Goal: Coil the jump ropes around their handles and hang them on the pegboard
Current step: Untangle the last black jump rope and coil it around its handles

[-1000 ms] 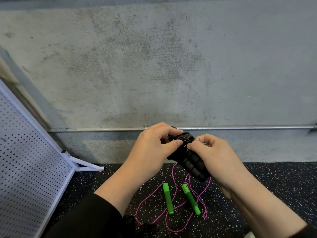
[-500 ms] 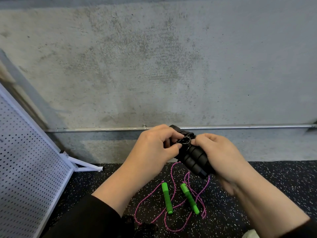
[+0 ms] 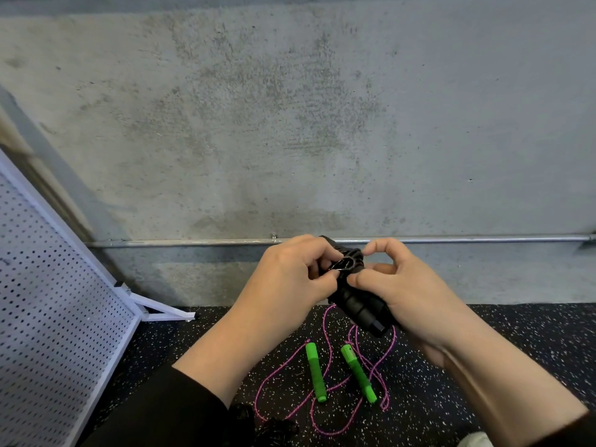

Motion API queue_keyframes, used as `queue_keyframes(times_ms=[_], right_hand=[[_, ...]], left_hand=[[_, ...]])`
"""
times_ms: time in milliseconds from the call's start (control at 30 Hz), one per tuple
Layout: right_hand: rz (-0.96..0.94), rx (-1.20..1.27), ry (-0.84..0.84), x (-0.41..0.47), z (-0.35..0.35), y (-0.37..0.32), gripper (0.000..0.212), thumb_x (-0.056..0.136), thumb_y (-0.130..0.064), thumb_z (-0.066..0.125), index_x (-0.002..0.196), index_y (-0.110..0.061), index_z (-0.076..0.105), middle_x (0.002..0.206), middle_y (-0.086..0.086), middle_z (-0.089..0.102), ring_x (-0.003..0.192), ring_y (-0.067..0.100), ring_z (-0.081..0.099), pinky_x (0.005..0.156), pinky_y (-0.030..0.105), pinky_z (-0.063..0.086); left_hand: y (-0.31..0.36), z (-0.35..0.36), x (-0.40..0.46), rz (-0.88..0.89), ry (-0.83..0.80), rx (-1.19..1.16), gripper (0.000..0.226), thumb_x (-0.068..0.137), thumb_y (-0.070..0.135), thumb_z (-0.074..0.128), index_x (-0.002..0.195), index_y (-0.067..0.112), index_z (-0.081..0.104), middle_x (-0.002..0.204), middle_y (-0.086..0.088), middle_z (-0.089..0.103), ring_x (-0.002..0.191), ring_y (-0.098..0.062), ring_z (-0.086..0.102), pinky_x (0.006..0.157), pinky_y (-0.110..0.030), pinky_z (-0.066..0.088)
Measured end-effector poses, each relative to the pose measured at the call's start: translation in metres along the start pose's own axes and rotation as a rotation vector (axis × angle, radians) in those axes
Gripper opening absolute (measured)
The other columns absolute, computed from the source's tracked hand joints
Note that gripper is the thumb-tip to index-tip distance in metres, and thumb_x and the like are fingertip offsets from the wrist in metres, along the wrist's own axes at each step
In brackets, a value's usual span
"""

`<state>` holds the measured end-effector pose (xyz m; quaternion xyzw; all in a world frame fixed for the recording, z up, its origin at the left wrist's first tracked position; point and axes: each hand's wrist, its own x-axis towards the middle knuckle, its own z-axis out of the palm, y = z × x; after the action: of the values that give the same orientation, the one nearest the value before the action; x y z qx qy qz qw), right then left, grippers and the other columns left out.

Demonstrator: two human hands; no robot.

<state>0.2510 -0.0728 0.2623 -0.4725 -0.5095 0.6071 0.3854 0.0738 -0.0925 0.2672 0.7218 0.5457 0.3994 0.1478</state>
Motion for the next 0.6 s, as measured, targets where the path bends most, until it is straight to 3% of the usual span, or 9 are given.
queue_keyframes(times_ms=[133,367,600], right_hand=[[-0.039,-0.041,-0.012,0.0022,-0.0033,-0.0003,0.032,0.089,-0.004,0.067,0.103,-0.031,0.055,0.101,0.022,0.073,0.085,0.049,0.072,0.071,0.058,0.056],[-0.065,-0.024,-0.056,0.0023,-0.0052,-0.0010,0.029,0.093,-0.002,0.061,0.102,-0.029,0.055,0.089,0.012,0.071,0.069,0.034,0.068,0.064,0.049,0.054],[-0.083,-0.049,-0.061,0.0013,-0.0035,-0.0008,0.025,0.094,-0.002,0.060,0.088,-0.026,0.057,0.098,0.029,0.066,0.075,0.041,0.068,0.067,0.052,0.051]], left_hand=[[0.0014,-0.0019,-0.0004,-0.041,0.003,-0.015,0.015,0.082,0.005,0.077,0.091,0.017,0.076,0.072,0.011,0.056,0.069,-0.004,0.051,0.064,-0.012,0.038],[0.0023,-0.0008,-0.0015,-0.191,-0.018,-0.162,0.013,0.086,0.008,0.076,0.094,0.019,0.075,0.074,0.012,0.060,0.064,0.000,0.051,0.063,-0.011,0.041],[0.0030,-0.0001,-0.0012,-0.223,-0.032,-0.182,0.014,0.087,0.009,0.076,0.094,0.020,0.075,0.073,0.012,0.060,0.063,0.001,0.050,0.062,-0.010,0.039]])
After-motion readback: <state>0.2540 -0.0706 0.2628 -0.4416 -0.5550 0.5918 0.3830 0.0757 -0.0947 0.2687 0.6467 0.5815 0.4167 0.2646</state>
